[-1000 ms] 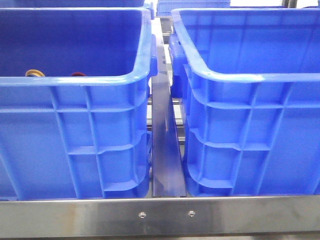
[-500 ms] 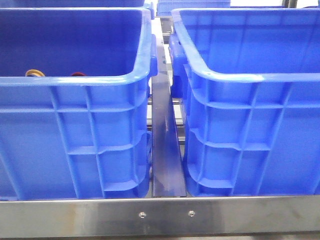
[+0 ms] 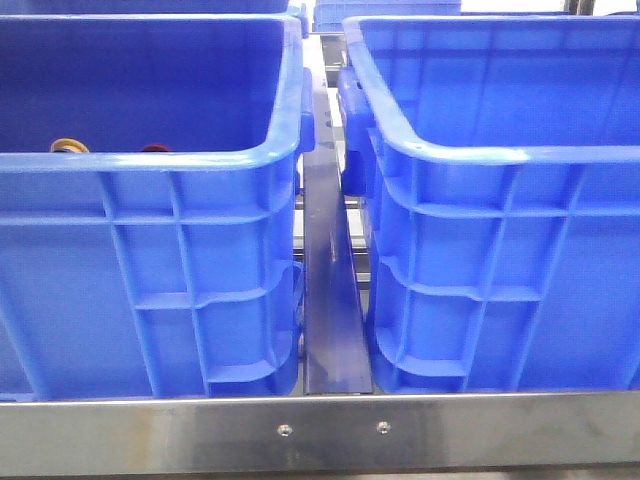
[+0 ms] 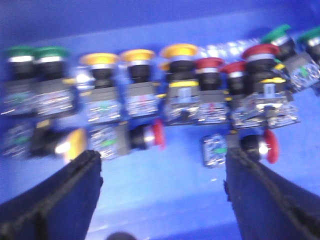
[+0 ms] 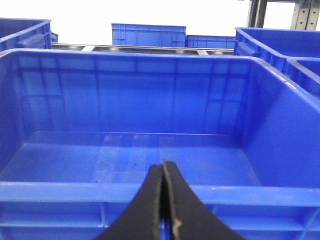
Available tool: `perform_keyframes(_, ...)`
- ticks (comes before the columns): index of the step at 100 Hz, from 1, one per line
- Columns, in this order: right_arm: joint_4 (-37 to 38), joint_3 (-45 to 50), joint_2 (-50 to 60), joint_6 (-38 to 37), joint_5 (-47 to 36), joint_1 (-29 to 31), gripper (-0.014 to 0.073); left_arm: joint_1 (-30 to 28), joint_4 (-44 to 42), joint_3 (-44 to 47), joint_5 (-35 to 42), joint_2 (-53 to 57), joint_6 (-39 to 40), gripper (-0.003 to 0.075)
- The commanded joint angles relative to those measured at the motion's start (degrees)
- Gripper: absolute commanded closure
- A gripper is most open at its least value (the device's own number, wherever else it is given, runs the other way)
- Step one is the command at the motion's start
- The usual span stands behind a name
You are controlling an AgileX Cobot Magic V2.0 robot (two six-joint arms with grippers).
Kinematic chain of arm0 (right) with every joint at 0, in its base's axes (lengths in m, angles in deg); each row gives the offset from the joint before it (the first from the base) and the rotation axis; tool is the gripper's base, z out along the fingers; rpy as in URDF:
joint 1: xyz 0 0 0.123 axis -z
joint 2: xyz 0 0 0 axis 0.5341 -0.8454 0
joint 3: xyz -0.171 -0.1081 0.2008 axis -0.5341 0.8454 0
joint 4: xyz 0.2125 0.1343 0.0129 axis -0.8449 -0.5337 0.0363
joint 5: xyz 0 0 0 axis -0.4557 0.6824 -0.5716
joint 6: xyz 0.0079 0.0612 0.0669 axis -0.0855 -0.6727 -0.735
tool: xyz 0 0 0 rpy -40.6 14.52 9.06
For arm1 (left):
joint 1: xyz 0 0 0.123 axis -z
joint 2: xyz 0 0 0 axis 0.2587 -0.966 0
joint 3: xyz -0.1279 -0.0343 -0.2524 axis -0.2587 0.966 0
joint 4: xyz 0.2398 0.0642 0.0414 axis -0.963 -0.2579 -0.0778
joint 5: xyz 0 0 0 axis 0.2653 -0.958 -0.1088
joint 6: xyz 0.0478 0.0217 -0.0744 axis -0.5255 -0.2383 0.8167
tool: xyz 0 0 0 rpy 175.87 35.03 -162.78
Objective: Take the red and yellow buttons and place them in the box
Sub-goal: 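Close the left gripper on the yellow-capped button and lift it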
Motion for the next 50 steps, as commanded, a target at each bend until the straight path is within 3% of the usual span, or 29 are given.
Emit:
perform_keyframes(1,0.71,0.31,1.30,-0.08,-4.18,0.20,0.0696,1.05,2.57,-5.06,-0.73,-3.29,-0.22,0.0226)
perform_keyframes(23,0.71,0.31,1.30,-0.08,-4.18,0.20,0.0696,1.40,3.62,-14.29,-8.06,-14.66,0.12,0.0226)
perform_keyframes(50,0.71,0.31,1.30,-0.08,-4.18,0.20,0.0696,1.40,4.27,-20.12,-9.06,-23.64,0.12,0.0226)
